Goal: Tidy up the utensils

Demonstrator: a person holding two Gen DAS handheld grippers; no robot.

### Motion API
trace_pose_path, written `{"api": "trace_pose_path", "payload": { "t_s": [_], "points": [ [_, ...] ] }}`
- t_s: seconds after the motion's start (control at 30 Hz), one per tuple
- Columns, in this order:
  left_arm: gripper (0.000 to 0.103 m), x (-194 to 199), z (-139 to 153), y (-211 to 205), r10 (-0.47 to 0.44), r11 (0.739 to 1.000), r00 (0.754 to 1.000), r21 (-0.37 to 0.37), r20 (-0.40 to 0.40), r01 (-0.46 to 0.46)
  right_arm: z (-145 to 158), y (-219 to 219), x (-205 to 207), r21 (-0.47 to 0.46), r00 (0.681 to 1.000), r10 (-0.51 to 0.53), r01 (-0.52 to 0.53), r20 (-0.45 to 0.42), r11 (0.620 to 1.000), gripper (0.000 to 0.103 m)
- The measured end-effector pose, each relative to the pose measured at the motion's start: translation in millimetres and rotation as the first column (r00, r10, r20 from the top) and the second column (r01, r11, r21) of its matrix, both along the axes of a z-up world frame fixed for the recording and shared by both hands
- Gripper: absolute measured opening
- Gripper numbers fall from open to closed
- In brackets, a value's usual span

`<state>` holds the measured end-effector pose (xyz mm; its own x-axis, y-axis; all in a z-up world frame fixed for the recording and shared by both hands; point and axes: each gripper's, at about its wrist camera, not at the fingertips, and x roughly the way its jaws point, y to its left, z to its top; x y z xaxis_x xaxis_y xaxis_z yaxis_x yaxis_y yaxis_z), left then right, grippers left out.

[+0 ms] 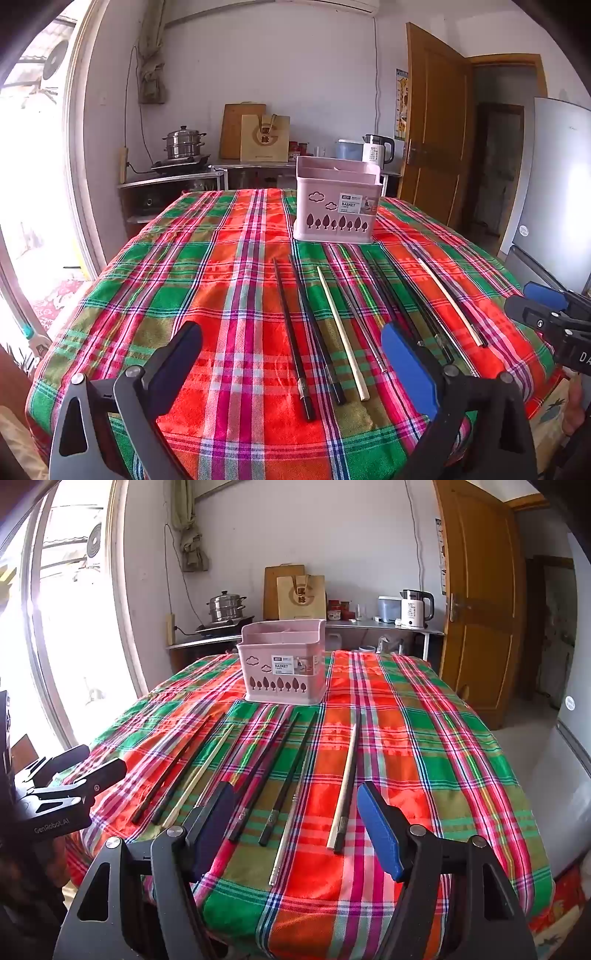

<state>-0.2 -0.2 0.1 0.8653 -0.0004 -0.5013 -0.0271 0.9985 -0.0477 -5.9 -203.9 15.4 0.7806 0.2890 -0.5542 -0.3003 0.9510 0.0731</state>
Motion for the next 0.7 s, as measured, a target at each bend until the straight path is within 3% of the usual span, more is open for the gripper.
{"api": "trace_pose_path", "payload": {
  "t_s": [0.7],
  "points": [
    [0.098, -5.2, 3.8, 1.3, -0.010, 1.000, 1.000, -0.006, 0.009, 0.010, 4.4, -1.9, -4.1, -0.004, 1.000, 0.003, -0.003, 0.013, 1.000, 0.069]
  ]
}}
